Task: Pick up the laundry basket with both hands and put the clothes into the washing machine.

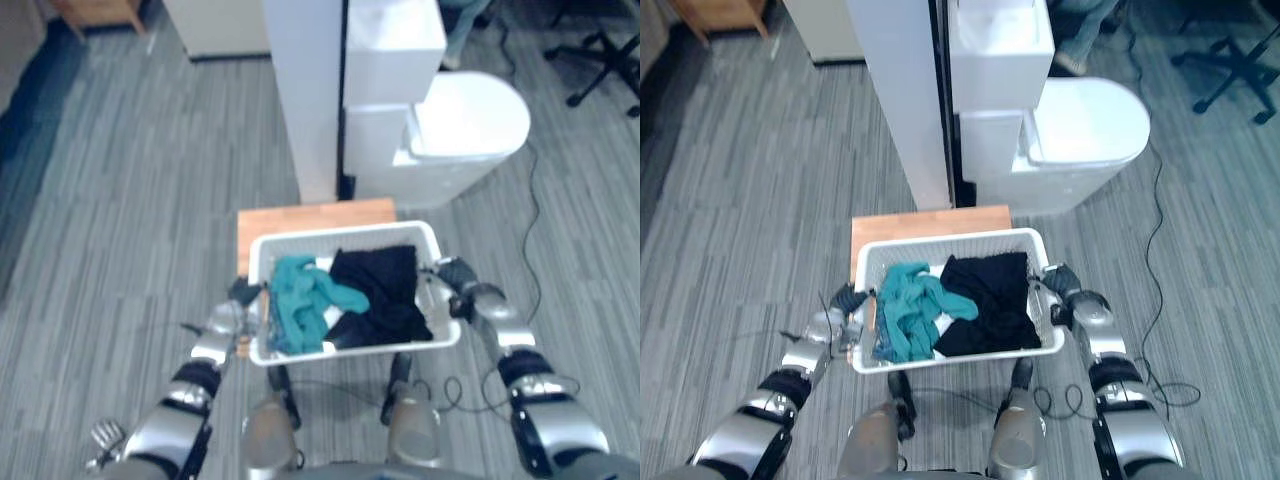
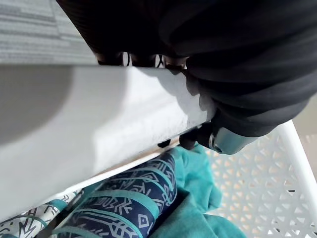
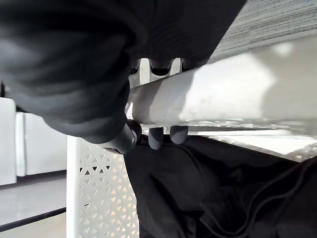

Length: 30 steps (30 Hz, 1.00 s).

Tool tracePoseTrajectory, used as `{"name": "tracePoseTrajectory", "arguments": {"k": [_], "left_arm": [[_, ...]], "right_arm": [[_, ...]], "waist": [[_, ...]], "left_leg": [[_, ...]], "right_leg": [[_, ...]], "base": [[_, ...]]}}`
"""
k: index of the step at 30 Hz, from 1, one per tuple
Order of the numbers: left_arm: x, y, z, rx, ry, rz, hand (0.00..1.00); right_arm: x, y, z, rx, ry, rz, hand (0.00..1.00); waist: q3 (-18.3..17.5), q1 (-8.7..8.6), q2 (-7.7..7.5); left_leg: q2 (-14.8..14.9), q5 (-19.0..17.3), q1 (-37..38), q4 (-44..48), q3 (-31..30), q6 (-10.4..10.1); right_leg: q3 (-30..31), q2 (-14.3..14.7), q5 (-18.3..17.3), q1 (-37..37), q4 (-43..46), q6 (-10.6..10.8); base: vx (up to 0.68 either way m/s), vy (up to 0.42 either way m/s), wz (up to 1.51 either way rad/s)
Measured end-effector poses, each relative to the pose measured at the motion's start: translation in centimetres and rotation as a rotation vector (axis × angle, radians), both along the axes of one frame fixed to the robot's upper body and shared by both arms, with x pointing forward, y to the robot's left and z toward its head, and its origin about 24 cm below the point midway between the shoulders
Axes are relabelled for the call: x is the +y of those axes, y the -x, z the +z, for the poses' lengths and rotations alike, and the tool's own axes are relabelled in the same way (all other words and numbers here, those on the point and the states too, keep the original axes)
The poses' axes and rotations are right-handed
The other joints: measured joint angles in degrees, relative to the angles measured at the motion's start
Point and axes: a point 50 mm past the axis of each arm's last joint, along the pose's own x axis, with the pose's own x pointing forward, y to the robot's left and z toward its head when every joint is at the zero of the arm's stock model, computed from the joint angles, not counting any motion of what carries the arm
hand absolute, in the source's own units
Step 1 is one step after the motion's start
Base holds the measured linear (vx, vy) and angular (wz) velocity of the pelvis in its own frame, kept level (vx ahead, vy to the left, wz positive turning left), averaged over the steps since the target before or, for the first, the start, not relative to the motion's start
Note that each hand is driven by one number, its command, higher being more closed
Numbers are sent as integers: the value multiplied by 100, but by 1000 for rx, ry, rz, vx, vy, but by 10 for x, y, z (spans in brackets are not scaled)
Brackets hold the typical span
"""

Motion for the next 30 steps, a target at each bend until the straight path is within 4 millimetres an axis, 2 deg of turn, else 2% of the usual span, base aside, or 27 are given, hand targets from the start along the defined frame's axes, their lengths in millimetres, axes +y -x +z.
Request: {"name": "tracePoseTrajectory", "arguments": {"k": [4,8,12,13,14,15,16,17,18,19,20,21,22,23,24,25,26,27,28,29,30], "left_arm": [[-7,29,-15,21,74,4,100],[-7,67,-34,68,170,94,100],[-8,86,-43,100,220,148,100],[-10,94,-48,122,240,169,100],[-11,98,-48,122,246,171,100],[-13,99,-47,118,253,171,100],[-17,105,-45,102,277,180,100],[-19,106,-41,82,294,191,100],[-20,103,-37,59,304,195,100],[-20,99,-33,41,302,188,100],[-18,97,-32,36,288,173,100],[-18,97,-32,43,280,160,100],[-19,96,-33,47,278,154,100],[-20,95,-33,53,278,151,100],[-19,91,-30,43,269,141,100],[-17,89,-30,40,268,147,100],[-14,87,-28,31,266,157,100],[-15,78,-22,3,271,151,100],[-17,72,-18,-19,283,152,100],[-18,70,-17,-23,289,154,100],[-16,69,-16,-32,293,169,100]], "right_arm": [[-10,26,-7,-12,-15,-4,100],[-6,47,-22,4,-55,-1,100],[-4,72,-41,50,-111,-51,100],[-3,81,-49,72,-140,-79,100],[-3,86,-52,78,-156,-100,100],[-3,89,-53,80,-161,-111,100],[-6,93,-54,73,-177,-136,100],[-6,94,-50,45,-190,-144,100],[-6,96,-48,31,-199,-144,100],[-7,101,-49,25,-211,-161,100],[-2,109,-56,35,-254,-201,100],[1,117,-62,52,-275,-230,100],[1,119,-63,58,-282,-241,100],[2,123,-66,67,-294,-263,100],[1,132,-67,70,-305,-286,100],[5,125,-63,44,-321,-277,100],[8,121,-62,38,-327,-270,100],[5,120,-61,34,-326,-278,100],[5,113,-59,18,-330,-283,100],[6,109,-58,8,-332,-282,100],[8,100,-55,-1,-335,-271,100]], "waist": [[-559,-4,137],[-997,64,270],[-1097,223,362],[-1091,297,371],[-1077,302,331],[-1053,303,287],[-1062,335,372],[-1095,353,495],[-1139,324,556],[-1153,289,542],[-1232,263,275],[-1198,180,153],[-1187,111,91],[-1245,-34,-73],[-1248,-76,-221],[-1188,108,-235],[-1171,146,-241],[-1186,50,-217],[-1121,10,-74],[-1098,4,-28],[-1055,5,22]], "left_leg": [[3,-14,376,-164,-55,-22],[127,-101,683,-140,-182,-124],[355,-352,584,426,-374,-122],[384,-438,585,726,-451,-184],[310,-469,589,864,-622,-227],[251,-602,563,1052,-835,-277],[-8,-1189,396,1905,-1741,-312],[-190,-1717,321,2379,-2369,-389],[-210,-2197,205,2519,-2482,-324],[-257,-2487,105,2619,-2385,-64],[-450,-2541,-18,2676,-2015,76],[-559,-2434,-45,2488,-1659,303],[-572,-2364,-62,2404,-1491,415],[-584,-2230,-132,2289,-1141,570],[-710,-2208,-171,2277,-886,586],[-542,-2040,-24,1988,-107,827],[-492,-1893,47,1807,235,881],[-416,-1690,170,1462,638,923],[-256,-1536,352,1212,1146,947],[-157,-1516,403,1198,1413,963],[8,-1540,527,1222,1920,994]], "right_leg": [[-116,22,-156,366,-1,30],[-278,185,-252,882,-197,38],[-302,364,-301,1084,-189,-35],[-179,329,-380,1045,-19,-30],[-82,237,-434,1010,79,-4],[4,168,-445,956,162,5],[433,181,-439,652,428,24],[945,274,-423,284,590,103],[1374,433,-377,-2,609,170],[1678,465,-330,-185,544,242],[2144,386,-321,-408,285,284],[2551,289,-567,-543,-17,464],[2640,312,-538,-653,40,429],[2688,479,-204,-888,446,101],[2489,554,654,-916,441,-342],[2130,642,1959,-911,-597,-609],[1630,647,1841,-962,-604,-972],[286,592,1012,-977,147,-1171],[-566,569,22,-953,1050,-1254],[-675,560,-334,-946,1502,-1321],[-625,465,-876,-994,2406,-1215]], "base": [[67,-16,8],[52,-42,13],[-14,-32,3],[-93,56,-26],[-83,61,-34],[-108,171,-77],[-200,331,-149],[-290,434,-206],[-262,382,-184],[-295,403,-164],[-293,378,-159],[-308,346,-147],[-218,223,-136],[-160,204,-114],[-175,257,-221],[-149,162,-229],[-275,121,-264],[-217,44,-222],[-196,69,-212],[-117,85,-237],[-199,45,-212]]}}
